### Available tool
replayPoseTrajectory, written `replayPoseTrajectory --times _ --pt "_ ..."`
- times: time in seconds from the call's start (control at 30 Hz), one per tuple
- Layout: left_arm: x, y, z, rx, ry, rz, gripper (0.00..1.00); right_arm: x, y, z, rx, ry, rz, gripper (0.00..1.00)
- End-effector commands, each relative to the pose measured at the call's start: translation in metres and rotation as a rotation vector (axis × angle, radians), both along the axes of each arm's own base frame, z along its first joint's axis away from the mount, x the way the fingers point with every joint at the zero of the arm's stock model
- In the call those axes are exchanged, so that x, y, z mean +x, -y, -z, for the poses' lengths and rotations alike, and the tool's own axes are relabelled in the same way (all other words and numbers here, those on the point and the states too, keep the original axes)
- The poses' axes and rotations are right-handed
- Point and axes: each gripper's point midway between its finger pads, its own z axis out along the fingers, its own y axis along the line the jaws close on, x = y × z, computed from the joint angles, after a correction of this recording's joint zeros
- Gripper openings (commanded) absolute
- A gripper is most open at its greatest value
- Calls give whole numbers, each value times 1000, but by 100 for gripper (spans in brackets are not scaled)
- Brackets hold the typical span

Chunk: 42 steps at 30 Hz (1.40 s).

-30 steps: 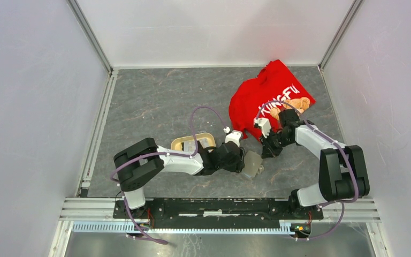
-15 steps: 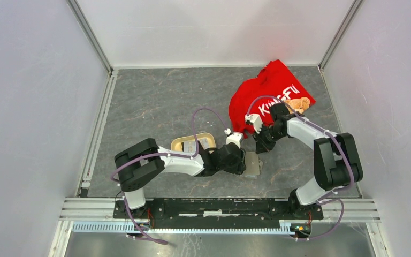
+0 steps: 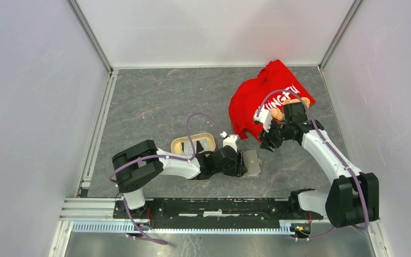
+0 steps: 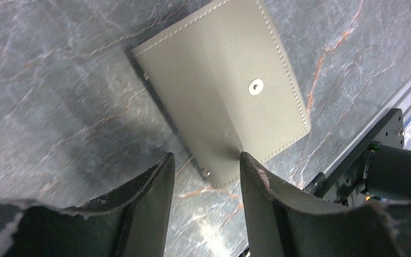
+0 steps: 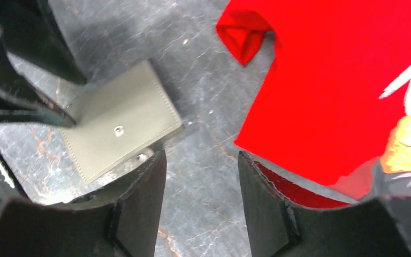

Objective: Put the credit cards into the card holder
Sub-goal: Close the card holder at the center of the board.

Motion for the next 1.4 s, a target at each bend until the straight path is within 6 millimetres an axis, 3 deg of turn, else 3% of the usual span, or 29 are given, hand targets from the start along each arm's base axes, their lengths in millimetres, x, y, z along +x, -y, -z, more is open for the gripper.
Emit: replayPoseTrajectory --times 0.0,0.17,0.3,0.4,0.57,0.77,0.97,1.23,1.37 --pt "-3 -20 -14 29 47 0 56 -32 1 29 -13 -62 -85 59" --pt "-3 -22 -52 -25 154 70 57 -39 6 49 -57 -38 -189 63" --pt "-7 -3 -74 -121 176 163 57 -50 -1 52 -41 49 -417 69" --pt "-5 11 -76 -184 160 190 56 -55 -7 52 -22 121 -558 72" --pt "12 19 -64 -171 157 171 48 -59 -15 53 29 103 -653 73" --pt "26 28 -53 -182 145 169 44 -65 -18 60 67 30 -679 66" --pt "24 34 -34 -179 108 180 41 -68 -19 60 75 19 -671 45" --pt "24 15 12 -65 48 140 36 -62 -6 55 5 75 -645 22" --pt "24 8 25 -43 25 128 34 -67 -5 50 -2 104 -680 16"
